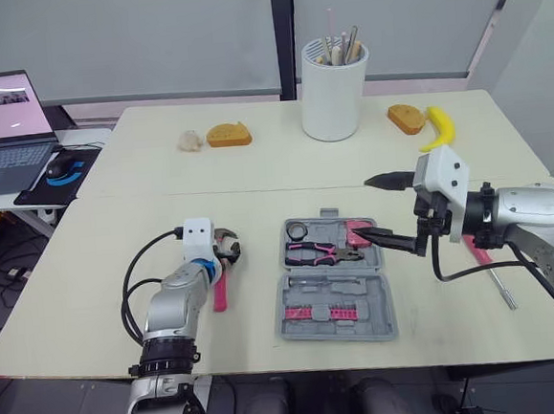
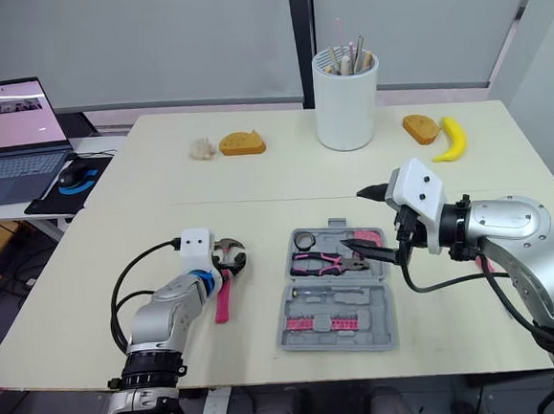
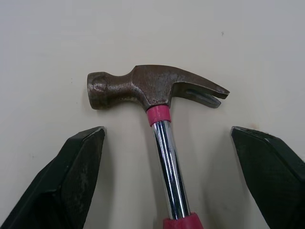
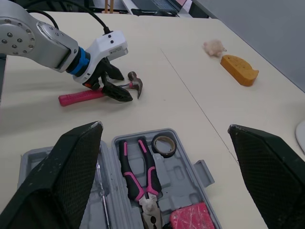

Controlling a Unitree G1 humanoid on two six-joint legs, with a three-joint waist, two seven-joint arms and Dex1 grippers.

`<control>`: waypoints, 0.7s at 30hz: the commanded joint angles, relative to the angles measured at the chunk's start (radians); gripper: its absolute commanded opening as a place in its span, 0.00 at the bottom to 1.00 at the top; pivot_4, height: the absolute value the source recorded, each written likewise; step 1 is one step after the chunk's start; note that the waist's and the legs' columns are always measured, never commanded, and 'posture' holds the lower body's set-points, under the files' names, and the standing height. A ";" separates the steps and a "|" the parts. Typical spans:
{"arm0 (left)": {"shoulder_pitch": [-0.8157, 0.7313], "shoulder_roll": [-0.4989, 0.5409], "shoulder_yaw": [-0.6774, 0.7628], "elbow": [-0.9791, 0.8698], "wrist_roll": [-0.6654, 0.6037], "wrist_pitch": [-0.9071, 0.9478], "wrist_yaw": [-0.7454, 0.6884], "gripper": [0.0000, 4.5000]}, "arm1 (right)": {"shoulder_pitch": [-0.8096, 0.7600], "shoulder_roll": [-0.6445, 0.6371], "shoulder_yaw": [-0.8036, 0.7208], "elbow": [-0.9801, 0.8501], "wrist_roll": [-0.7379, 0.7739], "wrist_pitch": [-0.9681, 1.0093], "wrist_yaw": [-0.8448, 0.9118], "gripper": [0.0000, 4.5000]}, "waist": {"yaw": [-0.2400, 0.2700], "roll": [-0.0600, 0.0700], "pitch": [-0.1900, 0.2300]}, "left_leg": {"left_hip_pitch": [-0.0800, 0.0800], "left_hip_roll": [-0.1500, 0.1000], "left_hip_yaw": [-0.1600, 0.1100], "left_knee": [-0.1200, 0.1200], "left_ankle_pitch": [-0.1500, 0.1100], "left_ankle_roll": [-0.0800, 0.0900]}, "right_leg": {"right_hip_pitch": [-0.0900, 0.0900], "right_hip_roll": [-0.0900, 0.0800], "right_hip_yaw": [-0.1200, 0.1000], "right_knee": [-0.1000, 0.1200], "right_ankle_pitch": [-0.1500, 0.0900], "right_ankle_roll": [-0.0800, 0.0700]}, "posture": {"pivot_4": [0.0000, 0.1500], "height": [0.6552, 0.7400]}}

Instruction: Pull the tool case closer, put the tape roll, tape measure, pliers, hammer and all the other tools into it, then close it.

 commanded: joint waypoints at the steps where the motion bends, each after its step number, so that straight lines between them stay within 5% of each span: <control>1: 0.006 -0.017 0.003 -0.006 0.001 0.012 0.013 0.67 | -0.003 -0.015 -0.036 -0.032 0.013 -0.002 -0.010 1.00 | 0.000 0.000 0.000 | 0.000 0.000 0.000 0.000 0.000 0.000 | 0.000 0.000 0.000 0.000 0.000 0.000 | 1.00 1.00; 10: 0.015 0.005 0.001 0.006 0.007 -0.007 -0.012 0.04 | 0.033 -0.024 -0.038 -0.033 0.009 -0.014 -0.009 1.00 | 0.000 0.000 0.000 | 0.000 0.000 0.000 0.000 0.000 0.000 | 0.000 0.000 0.000 0.000 0.000 0.000 | 1.00 1.00; 16: 0.015 0.038 -0.013 0.018 0.032 -0.038 -0.031 0.02 | 0.029 -0.017 -0.033 -0.028 0.011 -0.015 -0.014 1.00 | 0.000 0.000 0.000 | 0.000 0.000 0.000 0.000 0.000 0.000 | 0.000 0.000 0.000 0.000 0.000 0.000 | 1.00 1.00; 21: 0.064 0.168 -0.065 -0.115 0.056 -0.053 -0.154 0.02 | 0.050 -0.027 -0.046 -0.037 0.024 -0.002 -0.009 1.00 | -0.008 0.000 0.000 | 0.000 0.000 0.000 0.000 0.000 0.000 | -0.001 0.000 0.001 0.000 0.000 0.000 | 1.00 1.00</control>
